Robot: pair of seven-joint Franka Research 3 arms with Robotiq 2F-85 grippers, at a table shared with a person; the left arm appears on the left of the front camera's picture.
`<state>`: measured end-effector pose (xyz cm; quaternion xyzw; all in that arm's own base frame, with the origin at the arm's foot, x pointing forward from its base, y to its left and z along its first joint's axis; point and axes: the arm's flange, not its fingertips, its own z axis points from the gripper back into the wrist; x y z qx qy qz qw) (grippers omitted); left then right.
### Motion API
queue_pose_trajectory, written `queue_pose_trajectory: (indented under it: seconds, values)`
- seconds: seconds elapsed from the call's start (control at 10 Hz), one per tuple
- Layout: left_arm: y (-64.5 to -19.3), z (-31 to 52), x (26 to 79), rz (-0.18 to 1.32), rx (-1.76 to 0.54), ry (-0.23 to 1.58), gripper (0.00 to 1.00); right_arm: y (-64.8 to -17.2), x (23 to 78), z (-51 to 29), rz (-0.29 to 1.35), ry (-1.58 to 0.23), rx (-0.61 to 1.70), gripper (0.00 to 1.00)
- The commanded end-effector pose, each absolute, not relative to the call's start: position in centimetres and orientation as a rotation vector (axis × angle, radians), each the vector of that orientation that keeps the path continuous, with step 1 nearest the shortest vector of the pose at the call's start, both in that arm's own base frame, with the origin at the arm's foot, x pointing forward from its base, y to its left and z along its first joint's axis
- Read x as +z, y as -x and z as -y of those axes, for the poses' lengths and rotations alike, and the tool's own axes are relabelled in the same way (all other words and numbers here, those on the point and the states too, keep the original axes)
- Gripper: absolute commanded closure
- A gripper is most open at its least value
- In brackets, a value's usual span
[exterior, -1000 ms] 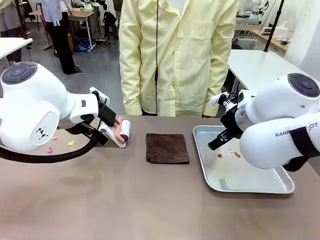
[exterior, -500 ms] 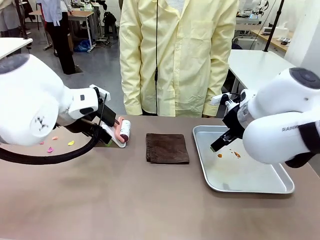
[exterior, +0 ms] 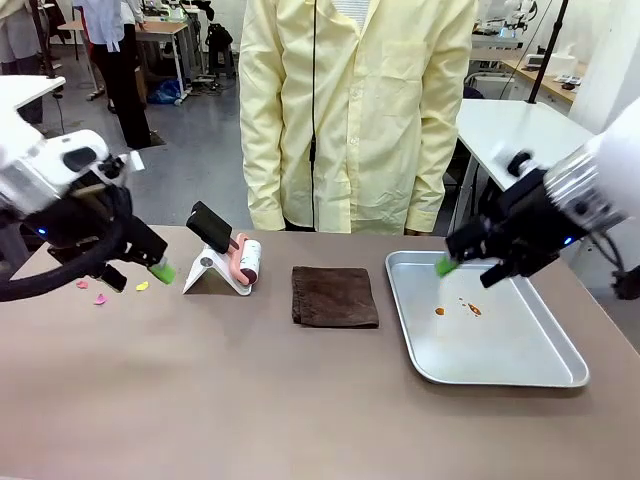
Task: Clean the surface of the table.
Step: Hold the Lint Roller with your left hand and the towel with your right hand.
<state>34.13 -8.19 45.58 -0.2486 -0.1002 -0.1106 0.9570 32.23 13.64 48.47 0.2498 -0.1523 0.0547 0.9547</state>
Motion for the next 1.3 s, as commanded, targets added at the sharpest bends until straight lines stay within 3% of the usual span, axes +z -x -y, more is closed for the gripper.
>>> queue_pose_trajectory:
  seconds: [0.0,0.2,0.5,0.7,1.2]
  values:
    - [-32.4,4.8,47.1,0.257,-0.160,0.783,0.00,-25.1,47.0,-10.0,0.436,-0.636,0.038,0.00]
    - [-29.3,-0.6,47.6,0.380,-0.054,0.967,0.00,-21.2,47.3,-5.6,0.496,-0.760,-0.037,0.00]
    - [-27.0,-7.4,45.6,0.505,0.133,1.056,0.00,-18.8,44.9,1.7,0.463,-0.969,-0.053,0.00]
    - [-26.9,-8.1,44.2,0.521,0.194,1.096,0.00,-19.0,42.0,5.7,0.380,-1.062,-0.032,0.00]
    - [-28.5,-8.9,42.5,0.584,0.232,1.182,0.00,-17.5,37.7,10.3,0.442,-1.126,-0.091,0.00]
